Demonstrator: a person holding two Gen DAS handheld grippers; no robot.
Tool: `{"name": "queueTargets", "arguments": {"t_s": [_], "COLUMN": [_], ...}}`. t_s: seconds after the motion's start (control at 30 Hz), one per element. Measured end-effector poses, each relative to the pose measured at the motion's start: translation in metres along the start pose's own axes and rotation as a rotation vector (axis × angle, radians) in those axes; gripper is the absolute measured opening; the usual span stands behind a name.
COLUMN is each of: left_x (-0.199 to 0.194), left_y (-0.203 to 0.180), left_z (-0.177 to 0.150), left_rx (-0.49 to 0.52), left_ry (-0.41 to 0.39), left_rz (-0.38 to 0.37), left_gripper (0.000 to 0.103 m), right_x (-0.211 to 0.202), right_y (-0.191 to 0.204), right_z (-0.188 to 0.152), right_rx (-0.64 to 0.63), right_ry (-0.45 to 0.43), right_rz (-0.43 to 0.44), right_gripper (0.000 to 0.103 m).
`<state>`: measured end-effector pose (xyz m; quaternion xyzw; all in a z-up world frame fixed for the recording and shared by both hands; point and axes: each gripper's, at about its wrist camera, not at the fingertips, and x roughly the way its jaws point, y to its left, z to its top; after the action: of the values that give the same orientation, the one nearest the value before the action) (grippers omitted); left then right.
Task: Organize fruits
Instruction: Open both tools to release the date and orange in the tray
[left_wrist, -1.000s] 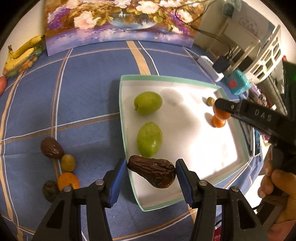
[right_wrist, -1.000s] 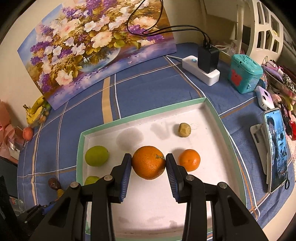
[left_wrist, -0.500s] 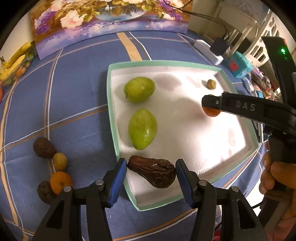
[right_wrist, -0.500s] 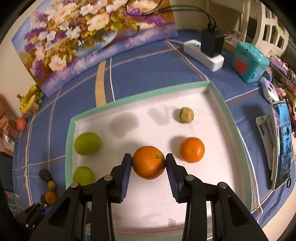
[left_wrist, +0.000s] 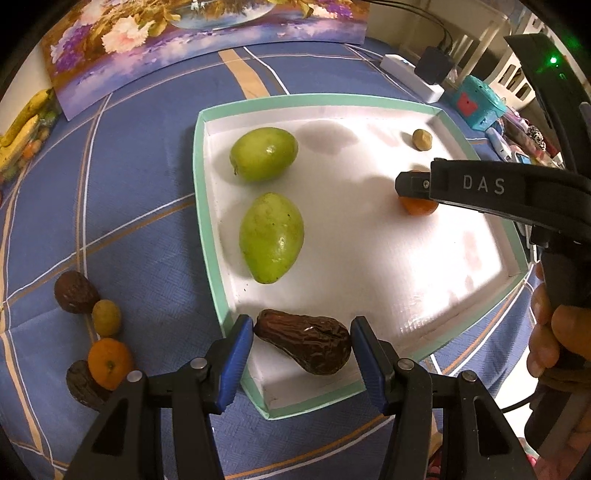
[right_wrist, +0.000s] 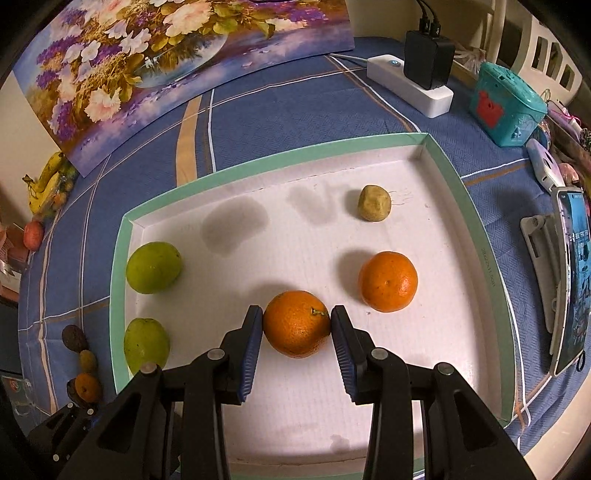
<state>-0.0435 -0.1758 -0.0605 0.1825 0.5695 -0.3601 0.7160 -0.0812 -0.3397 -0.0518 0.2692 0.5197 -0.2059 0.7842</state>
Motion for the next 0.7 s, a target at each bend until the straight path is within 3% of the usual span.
{"name": "queueTargets", "arguments": {"t_s": [0.23,0.47,0.7], "left_x": [-0.008,-0.03,-0.043], "left_y": [0.004,0.017,0.059], "left_z": [0.001,0.004,0.006], "left_rx": [-0.012,-0.051,-0.208], "left_ry": [-0.001,-0.062,-0.092], "left_rz": [-0.024,-0.034,-0.043], "left_gripper": [0.061,0.061,0.061], "right_x": [-0.003,-0.02,-0.024], "right_y": [0.0,0.001,0.007], "right_z": [0.0,0.002,0.003], "right_rx": [0.0,0.0,-0.01], "right_ry": [-0.006,-0.064,-0.082], "right_rz": [0.0,0.007,0.029], "right_gripper": [0.04,0.04,0.04]}}
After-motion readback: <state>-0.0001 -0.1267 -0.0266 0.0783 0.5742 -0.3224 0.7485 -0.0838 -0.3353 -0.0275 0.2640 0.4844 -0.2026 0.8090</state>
